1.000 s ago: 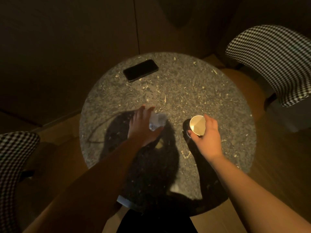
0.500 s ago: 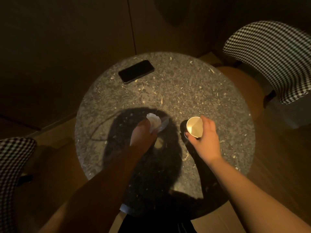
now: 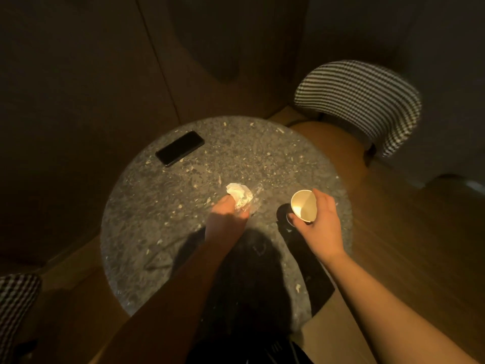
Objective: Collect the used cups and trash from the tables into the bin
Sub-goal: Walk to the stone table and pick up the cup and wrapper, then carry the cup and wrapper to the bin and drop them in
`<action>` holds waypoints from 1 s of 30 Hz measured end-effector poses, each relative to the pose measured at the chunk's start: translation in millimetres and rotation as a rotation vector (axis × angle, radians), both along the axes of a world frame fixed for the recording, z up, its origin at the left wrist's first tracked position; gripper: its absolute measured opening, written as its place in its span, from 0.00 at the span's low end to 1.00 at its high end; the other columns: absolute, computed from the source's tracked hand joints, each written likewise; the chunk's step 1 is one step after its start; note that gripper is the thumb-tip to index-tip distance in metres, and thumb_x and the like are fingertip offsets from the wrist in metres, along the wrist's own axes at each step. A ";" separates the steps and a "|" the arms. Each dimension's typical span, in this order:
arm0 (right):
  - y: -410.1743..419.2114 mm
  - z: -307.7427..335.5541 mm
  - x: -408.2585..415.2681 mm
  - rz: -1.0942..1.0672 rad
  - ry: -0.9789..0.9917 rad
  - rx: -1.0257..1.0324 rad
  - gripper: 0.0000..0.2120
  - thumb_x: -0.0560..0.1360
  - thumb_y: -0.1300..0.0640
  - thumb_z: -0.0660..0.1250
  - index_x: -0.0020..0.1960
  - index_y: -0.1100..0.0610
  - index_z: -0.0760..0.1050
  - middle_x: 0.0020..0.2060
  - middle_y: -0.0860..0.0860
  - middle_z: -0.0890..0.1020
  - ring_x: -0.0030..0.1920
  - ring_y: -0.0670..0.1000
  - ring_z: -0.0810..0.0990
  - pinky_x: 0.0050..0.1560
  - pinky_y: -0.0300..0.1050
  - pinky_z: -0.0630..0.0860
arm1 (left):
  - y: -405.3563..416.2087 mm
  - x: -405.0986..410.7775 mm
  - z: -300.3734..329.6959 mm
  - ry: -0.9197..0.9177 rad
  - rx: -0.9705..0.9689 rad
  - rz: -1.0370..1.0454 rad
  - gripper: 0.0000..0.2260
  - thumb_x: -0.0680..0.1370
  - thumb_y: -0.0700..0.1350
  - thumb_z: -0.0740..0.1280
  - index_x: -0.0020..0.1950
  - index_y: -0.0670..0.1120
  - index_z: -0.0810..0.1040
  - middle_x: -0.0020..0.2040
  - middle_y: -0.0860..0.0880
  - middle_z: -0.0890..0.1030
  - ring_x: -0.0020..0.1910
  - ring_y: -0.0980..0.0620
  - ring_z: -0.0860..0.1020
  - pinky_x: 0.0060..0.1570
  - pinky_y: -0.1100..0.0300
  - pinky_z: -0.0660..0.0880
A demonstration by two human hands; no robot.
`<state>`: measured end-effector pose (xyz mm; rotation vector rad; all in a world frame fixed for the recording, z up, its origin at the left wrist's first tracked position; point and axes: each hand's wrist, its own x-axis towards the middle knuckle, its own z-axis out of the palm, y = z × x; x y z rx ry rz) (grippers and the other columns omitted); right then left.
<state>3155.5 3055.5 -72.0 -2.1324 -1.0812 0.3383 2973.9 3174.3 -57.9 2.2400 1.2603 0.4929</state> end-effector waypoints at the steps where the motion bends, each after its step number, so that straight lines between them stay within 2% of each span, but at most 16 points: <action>1: -10.3 2.9 1.1 -0.039 -0.004 0.009 0.37 0.70 0.49 0.74 0.73 0.55 0.62 0.68 0.52 0.66 0.66 0.54 0.69 0.60 0.41 0.64 | -4.6 7.5 5.6 -0.052 -0.040 0.010 0.08 0.74 0.45 0.71 0.41 0.41 0.79 0.34 0.49 0.74 0.32 0.53 0.72 0.33 0.64 0.66; 3: -35.4 8.1 1.2 -0.138 -0.016 0.026 0.37 0.69 0.49 0.74 0.73 0.54 0.62 0.68 0.51 0.66 0.65 0.53 0.69 0.59 0.40 0.65 | -15.8 22.5 7.8 -0.150 -0.003 -0.027 0.09 0.73 0.43 0.71 0.42 0.38 0.77 0.35 0.47 0.73 0.34 0.51 0.69 0.34 0.65 0.59; 6: -83.8 12.2 -4.8 -0.311 -0.043 0.049 0.38 0.69 0.48 0.75 0.73 0.54 0.62 0.68 0.51 0.66 0.64 0.52 0.69 0.58 0.40 0.65 | -44.3 46.8 9.3 -0.181 -0.003 -0.209 0.08 0.73 0.44 0.71 0.44 0.39 0.78 0.37 0.43 0.78 0.36 0.46 0.75 0.34 0.65 0.59; 9: -140.3 13.2 -17.2 -0.486 -0.079 0.055 0.38 0.69 0.47 0.75 0.72 0.54 0.62 0.68 0.51 0.67 0.64 0.51 0.69 0.57 0.40 0.65 | -81.6 67.8 12.3 -0.213 0.007 -0.421 0.09 0.73 0.46 0.71 0.47 0.42 0.79 0.40 0.44 0.79 0.40 0.47 0.76 0.36 0.63 0.63; 12: -203.7 12.6 -34.6 -0.677 -0.101 0.029 0.38 0.69 0.46 0.74 0.72 0.53 0.62 0.68 0.51 0.67 0.64 0.51 0.70 0.56 0.40 0.66 | -131.1 88.1 9.8 -0.185 -0.040 -0.603 0.07 0.74 0.48 0.70 0.42 0.46 0.75 0.37 0.50 0.73 0.38 0.48 0.74 0.35 0.59 0.65; 15: -270.5 12.3 -58.7 -0.880 -0.108 0.004 0.38 0.69 0.46 0.74 0.73 0.54 0.61 0.68 0.51 0.67 0.64 0.51 0.70 0.56 0.40 0.67 | -190.9 104.7 8.6 -0.160 -0.051 -0.781 0.13 0.73 0.48 0.70 0.37 0.49 0.66 0.33 0.55 0.66 0.34 0.51 0.69 0.32 0.61 0.59; 19: -360.3 13.5 -106.8 -1.147 -0.088 0.001 0.38 0.69 0.47 0.74 0.73 0.55 0.62 0.68 0.52 0.67 0.64 0.51 0.70 0.57 0.38 0.65 | -282.7 114.1 9.2 -0.138 -0.051 -1.046 0.18 0.73 0.49 0.70 0.33 0.52 0.61 0.32 0.57 0.64 0.30 0.57 0.64 0.28 0.64 0.56; 21: -402.8 14.7 -137.0 -1.279 -0.083 0.012 0.38 0.68 0.48 0.75 0.72 0.56 0.63 0.67 0.52 0.68 0.64 0.50 0.70 0.58 0.37 0.65 | -332.6 112.8 8.5 -0.118 -0.065 -1.175 0.15 0.74 0.50 0.69 0.35 0.50 0.64 0.32 0.56 0.65 0.32 0.54 0.65 0.28 0.61 0.56; 25: -477.9 15.9 -202.4 -1.549 -0.063 0.005 0.37 0.68 0.48 0.75 0.71 0.55 0.64 0.63 0.51 0.69 0.61 0.51 0.72 0.55 0.38 0.67 | -433.9 94.8 7.3 -0.101 -0.089 -1.423 0.10 0.74 0.51 0.69 0.41 0.45 0.73 0.36 0.50 0.72 0.35 0.49 0.70 0.32 0.57 0.61; 30: -553.6 12.7 -288.2 -1.854 -0.045 0.031 0.38 0.68 0.46 0.74 0.72 0.54 0.63 0.63 0.48 0.69 0.60 0.49 0.72 0.54 0.37 0.66 | -550.5 47.5 4.5 -0.103 -0.153 -1.696 0.12 0.72 0.50 0.71 0.37 0.46 0.71 0.31 0.51 0.71 0.30 0.48 0.70 0.28 0.58 0.58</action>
